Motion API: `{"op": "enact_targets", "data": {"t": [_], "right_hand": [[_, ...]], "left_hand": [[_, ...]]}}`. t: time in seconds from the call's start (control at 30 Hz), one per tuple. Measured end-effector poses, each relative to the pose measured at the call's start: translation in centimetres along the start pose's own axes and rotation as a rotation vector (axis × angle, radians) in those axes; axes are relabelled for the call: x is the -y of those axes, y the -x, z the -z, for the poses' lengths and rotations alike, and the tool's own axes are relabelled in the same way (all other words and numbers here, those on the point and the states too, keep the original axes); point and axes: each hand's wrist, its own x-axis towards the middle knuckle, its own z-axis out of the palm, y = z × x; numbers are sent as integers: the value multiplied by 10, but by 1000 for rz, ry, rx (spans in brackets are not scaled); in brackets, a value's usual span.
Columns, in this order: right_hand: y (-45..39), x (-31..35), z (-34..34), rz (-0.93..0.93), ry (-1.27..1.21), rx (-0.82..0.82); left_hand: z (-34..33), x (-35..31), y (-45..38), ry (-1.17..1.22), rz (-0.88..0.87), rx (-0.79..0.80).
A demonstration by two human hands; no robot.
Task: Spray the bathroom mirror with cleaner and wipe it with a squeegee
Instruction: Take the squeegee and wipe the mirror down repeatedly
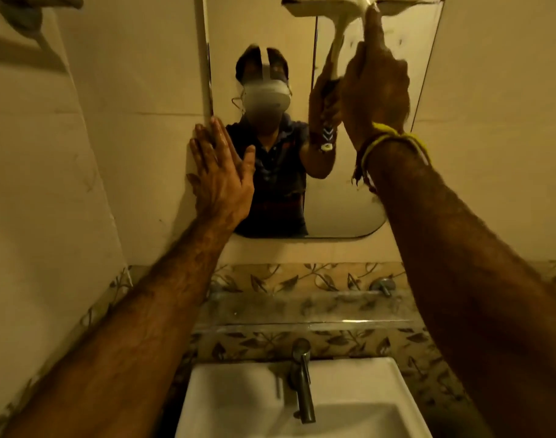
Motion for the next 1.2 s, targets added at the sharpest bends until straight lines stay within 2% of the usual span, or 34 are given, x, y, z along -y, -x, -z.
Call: {"op": "enact_targets", "data": {"t": [0.17, 0.37, 0.6, 0.67, 0.73, 0.9, 1.03, 1.2], "right_hand": [[110, -33, -6, -17, 7, 64], [237, -58, -7, -112, 99, 271], [257, -54, 0, -115, 248, 406], [268, -56, 9, -148, 228, 557], [276, -61, 23, -271, 98, 676], [253, -66, 49, -263, -51, 424], [242, -81, 75, -360, -138, 391], [273, -131, 136, -472, -280, 310]], "left_hand": [[-5, 9, 8, -132, -94, -33], [0, 25, 10, -70, -165, -15], [-3, 17, 41, -14, -9, 75], [-3, 18, 55, -48, 38, 96], [-3, 18, 70, -94, 37, 114], [-11, 2, 118, -262, -177, 165], [-18, -23, 163, -230, -229, 208], [-38, -47, 247, 91, -324, 224]]}}
